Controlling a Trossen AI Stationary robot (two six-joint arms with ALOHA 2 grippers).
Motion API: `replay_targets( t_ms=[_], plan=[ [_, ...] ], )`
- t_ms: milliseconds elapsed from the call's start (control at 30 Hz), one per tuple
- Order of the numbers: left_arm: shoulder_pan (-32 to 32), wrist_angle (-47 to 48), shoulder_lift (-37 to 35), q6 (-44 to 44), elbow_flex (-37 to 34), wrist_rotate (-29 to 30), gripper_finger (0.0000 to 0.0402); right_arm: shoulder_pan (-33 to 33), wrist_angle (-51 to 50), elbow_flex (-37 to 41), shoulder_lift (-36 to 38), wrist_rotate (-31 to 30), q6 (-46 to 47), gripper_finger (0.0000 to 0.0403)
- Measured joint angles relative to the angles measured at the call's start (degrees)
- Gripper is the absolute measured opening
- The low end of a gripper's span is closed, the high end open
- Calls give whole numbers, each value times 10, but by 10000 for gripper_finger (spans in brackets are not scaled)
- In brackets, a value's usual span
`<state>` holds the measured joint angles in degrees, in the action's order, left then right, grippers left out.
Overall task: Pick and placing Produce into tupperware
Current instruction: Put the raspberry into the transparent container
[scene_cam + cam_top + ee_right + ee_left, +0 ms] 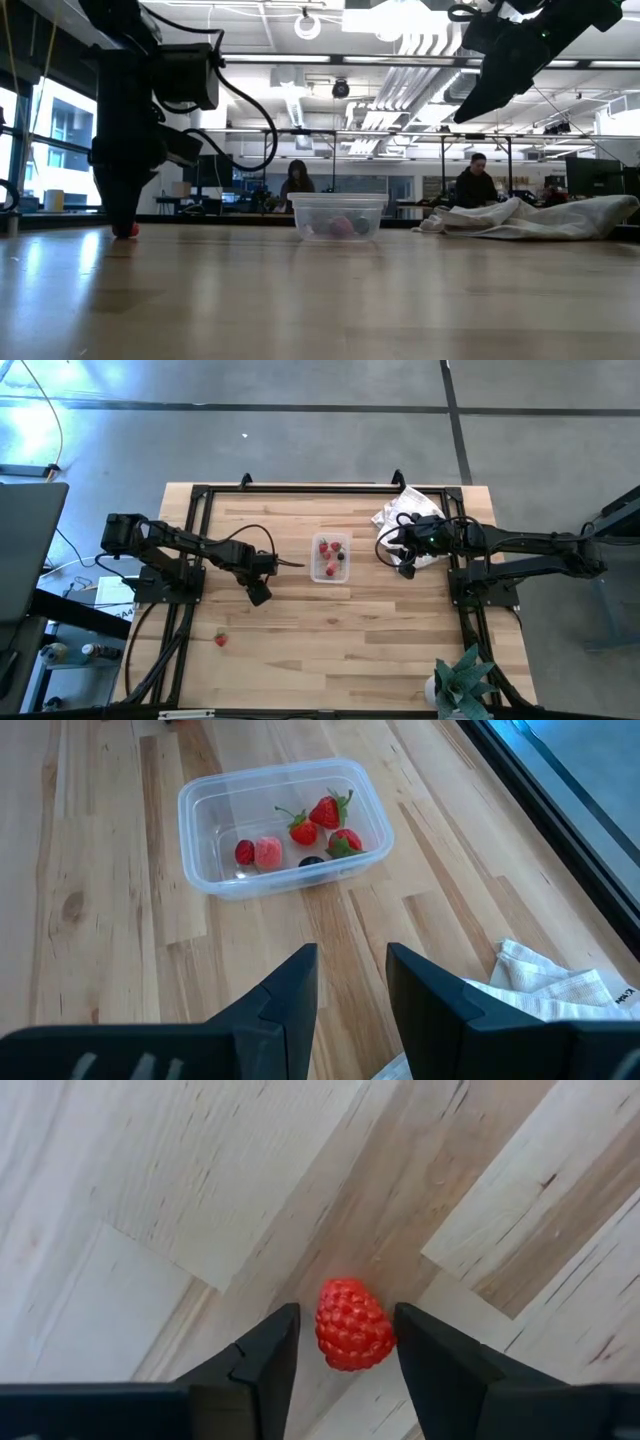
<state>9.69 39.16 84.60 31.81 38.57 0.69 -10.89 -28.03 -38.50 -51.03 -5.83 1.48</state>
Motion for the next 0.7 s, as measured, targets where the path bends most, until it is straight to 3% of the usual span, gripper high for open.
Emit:
replay_targets(
  t_ms=[400, 700],
  plan=[
    [0, 1, 0, -5, -1, 6, 97, 0, 0, 0, 0, 0, 0, 112],
    [1, -8, 1, -70, 36, 5, 100, 0, 0, 0, 0, 0, 0, 112]
  ],
)
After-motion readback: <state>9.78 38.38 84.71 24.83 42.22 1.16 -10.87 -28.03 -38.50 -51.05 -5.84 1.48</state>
